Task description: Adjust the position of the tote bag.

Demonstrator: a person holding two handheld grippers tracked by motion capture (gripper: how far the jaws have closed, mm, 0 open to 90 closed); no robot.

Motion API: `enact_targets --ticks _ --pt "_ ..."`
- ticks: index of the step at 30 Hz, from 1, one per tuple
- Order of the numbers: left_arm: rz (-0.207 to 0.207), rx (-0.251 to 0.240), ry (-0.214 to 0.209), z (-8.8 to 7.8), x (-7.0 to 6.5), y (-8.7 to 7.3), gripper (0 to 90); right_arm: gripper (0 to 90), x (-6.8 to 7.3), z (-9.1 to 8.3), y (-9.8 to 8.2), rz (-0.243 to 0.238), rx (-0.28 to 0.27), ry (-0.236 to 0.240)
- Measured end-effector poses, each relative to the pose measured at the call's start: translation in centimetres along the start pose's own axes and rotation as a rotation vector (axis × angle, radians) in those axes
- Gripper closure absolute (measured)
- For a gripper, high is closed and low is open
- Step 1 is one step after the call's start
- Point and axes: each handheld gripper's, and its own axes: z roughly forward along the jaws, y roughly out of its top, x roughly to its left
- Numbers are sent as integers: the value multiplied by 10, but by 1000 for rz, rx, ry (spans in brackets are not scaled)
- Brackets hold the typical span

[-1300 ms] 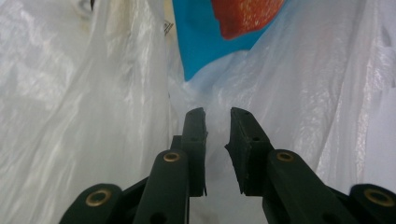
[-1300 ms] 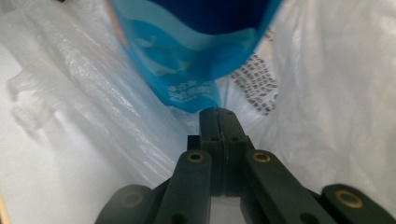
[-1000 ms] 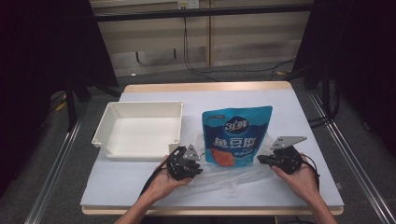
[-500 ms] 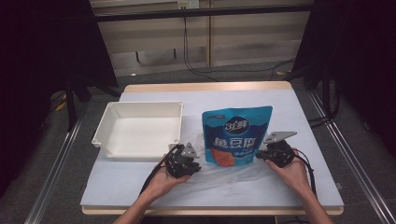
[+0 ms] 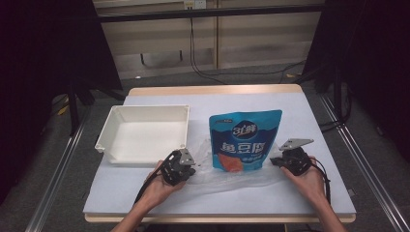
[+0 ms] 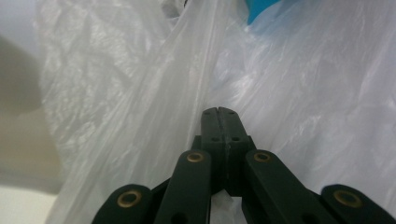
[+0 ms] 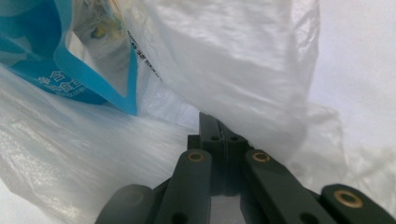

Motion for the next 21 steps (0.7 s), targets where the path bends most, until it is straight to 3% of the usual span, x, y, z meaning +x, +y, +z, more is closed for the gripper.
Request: enact_targets --ticks 3,4,5,9,10,11,12,13,16,17,19,21 --pt "-33 -3 -3 -5 7 -8 900 900 0 -1 -1 -15 -1 -4" --pt "-41 -1 60 -5 6 -9 900 900 0 0 -1 -18 -2 -4" --pt "-49 1 67 -6 7 -11 900 900 -1 0 -1 -12 -7 4" --pt "-74 -8 19 -9 17 -17 900 900 -2 -1 -2 -4 -4 9" --pt "-61 5 37 -11 19 -18 900 900 -2 -2 -2 0 -1 7" --pt "-89 -18 36 -10 19 -20 900 900 -2 -2 -2 -3 -5 8" --pt "-80 -5 23 -11 22 -21 900 900 -3 -2 -3 -4 -3 13" --pt "-99 -13 6 -11 24 -22 900 900 -3 -2 -3 -5 -4 8" --pt "-147 -54 44 -10 22 -26 900 900 -3 -3 -4 5 -3 4" --pt "-132 -40 35 -12 23 -27 900 900 -3 -4 -4 1 -3 0" --pt "-142 -34 9 -14 26 -28 900 900 -4 -6 -6 6 3 2" --pt "-153 -57 21 -13 25 -30 900 900 -5 -8 -9 24 1 -1"
